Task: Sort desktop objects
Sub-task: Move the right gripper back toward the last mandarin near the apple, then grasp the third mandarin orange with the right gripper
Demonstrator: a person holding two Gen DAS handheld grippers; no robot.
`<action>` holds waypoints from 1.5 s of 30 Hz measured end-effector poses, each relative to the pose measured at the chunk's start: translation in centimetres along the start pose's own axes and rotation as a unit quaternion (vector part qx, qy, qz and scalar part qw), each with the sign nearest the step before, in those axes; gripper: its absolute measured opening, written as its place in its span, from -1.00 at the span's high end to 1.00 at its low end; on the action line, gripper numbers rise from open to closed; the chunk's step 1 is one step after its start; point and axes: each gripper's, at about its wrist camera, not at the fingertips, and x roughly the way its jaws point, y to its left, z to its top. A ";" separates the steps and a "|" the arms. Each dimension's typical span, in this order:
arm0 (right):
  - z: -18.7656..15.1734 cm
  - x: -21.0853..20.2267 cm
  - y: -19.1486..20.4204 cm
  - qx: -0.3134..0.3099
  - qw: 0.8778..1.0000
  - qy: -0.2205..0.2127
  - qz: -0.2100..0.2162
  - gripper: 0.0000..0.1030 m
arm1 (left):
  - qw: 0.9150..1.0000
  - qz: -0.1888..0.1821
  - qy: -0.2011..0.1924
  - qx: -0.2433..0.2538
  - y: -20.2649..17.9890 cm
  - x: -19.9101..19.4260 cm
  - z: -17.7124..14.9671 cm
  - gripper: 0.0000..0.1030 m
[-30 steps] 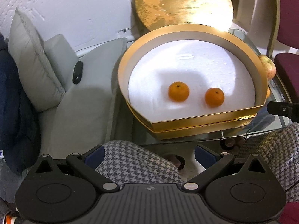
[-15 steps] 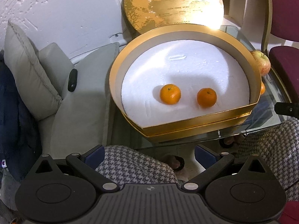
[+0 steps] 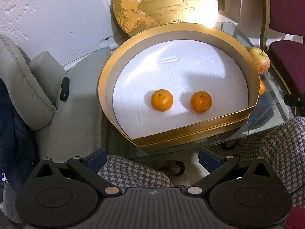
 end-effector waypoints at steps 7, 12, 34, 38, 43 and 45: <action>0.7 1.2 -1.7 0.031 0.999 0.005 -0.012 -0.43 | 1.000 -0.002 0.008 0.005 -0.4 0.8 0.4 -0.99; 1.2 2.1 -2.6 0.041 0.999 0.004 -0.025 -0.43 | 1.000 -0.002 0.012 0.006 -0.6 1.2 0.7 -0.99; 4.5 10.7 -5.3 0.160 0.985 0.037 0.044 -0.16 | 0.999 0.003 0.034 -0.015 0.5 2.8 1.0 -0.99; 4.6 11.6 -6.0 0.187 0.980 0.039 0.054 -0.16 | 0.999 0.004 0.039 -0.020 0.8 3.1 1.0 -0.99; 4.5 13.0 -6.2 0.211 0.974 0.052 0.063 -0.16 | 0.999 0.003 0.042 -0.024 1.0 3.3 1.0 -0.99; 4.5 13.4 -5.9 0.214 0.973 0.059 0.062 -0.16 | 0.999 0.002 0.042 -0.024 1.1 3.3 0.9 -0.99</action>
